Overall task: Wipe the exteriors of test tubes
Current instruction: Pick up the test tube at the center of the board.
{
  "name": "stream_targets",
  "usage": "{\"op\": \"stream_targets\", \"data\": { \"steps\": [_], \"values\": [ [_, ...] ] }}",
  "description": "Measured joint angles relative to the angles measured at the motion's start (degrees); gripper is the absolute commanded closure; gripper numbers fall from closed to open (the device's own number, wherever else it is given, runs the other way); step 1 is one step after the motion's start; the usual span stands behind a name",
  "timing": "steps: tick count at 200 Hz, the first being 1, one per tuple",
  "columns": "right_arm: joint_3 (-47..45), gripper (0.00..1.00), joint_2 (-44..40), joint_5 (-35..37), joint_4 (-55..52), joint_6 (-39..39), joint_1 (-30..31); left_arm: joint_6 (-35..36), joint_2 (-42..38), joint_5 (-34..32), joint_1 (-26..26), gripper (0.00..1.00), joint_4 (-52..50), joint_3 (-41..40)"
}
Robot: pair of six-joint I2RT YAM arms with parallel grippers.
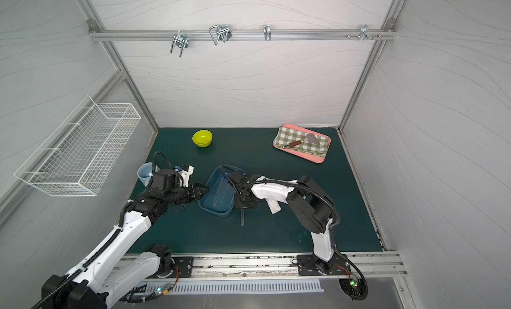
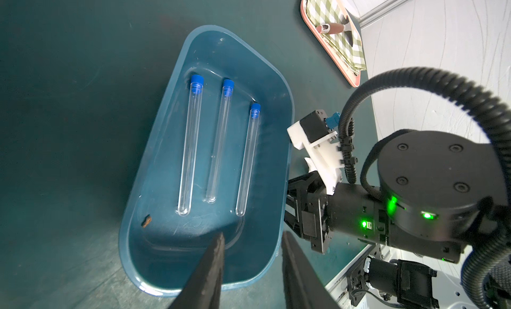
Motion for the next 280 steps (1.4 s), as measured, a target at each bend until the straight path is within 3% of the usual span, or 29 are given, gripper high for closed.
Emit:
{"op": "stream_targets", "data": {
  "steps": [179, 246, 280],
  "values": [
    [-3.4, 0.82, -1.9, -0.2, 2.7, 0.7, -1.3, -0.4, 0.8, 2.1, 0.0, 0.62, 0.1, 0.0],
    [-6.9, 0.83, -8.4, -1.5, 2.5, 1.1, -3.2, -2.1, -0.5, 3.9, -0.2, 0.62, 2.5, -1.3],
    [-6.9, 0.83, -13.8, -2.2, 2.5, 1.1, -4.7, -2.3, -1.0, 3.7, -3.1, 0.62, 3.8, -1.4]
  ]
}}
